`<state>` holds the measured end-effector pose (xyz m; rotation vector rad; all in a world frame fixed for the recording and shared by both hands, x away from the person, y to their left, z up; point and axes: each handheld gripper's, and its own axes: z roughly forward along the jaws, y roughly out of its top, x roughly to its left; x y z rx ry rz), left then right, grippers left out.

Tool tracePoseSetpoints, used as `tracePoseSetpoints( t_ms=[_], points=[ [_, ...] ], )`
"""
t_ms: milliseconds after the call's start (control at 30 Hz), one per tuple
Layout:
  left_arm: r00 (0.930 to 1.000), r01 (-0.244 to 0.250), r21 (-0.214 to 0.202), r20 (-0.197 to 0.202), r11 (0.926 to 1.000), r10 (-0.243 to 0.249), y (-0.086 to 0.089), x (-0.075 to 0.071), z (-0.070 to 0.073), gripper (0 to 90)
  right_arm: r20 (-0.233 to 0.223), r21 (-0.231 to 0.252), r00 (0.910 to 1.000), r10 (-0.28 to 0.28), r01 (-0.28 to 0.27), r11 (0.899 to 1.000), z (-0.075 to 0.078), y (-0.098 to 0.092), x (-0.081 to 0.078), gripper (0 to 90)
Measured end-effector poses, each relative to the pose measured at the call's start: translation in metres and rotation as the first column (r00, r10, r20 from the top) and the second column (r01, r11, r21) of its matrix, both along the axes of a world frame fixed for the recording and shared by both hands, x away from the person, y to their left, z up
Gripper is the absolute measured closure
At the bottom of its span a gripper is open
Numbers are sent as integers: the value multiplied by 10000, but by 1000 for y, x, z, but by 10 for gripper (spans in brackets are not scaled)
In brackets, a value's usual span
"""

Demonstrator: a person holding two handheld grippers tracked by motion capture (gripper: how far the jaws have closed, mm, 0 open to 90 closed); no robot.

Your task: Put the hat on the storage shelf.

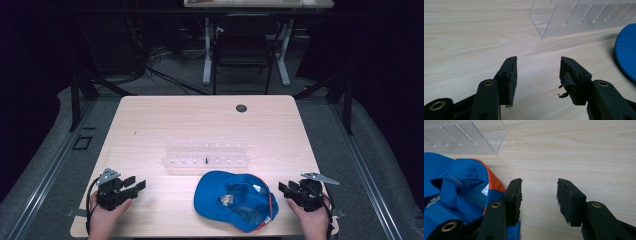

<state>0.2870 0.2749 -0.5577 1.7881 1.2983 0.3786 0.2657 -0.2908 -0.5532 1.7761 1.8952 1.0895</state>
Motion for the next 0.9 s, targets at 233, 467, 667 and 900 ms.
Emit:
tracePoseSetpoints(
  t_ms=[233, 467, 667, 900],
  points=[
    [9999, 97, 305, -113, 9995, -94, 4, -2, 2, 514, -116, 56, 9999, 81, -81, 10000, 10, 3, -6, 561],
    [10000, 80, 291, -58, 9995, -79, 0, -1, 5, 504, -259, 788, 9985, 490, -468, 9958, 21, 6, -7, 587],
    [9996, 267, 236, -64, 9994, -265, -4, -3, 5, 504, -1773, 1097, 9816, 707, -517, 9926, 21, 2, -7, 573],
    [9997, 248, 166, -53, 9996, -247, -3, -6, 5, 504, -3288, 1268, 9399, 921, -527, 9905, 19, -4, -3, 620]
  ],
)
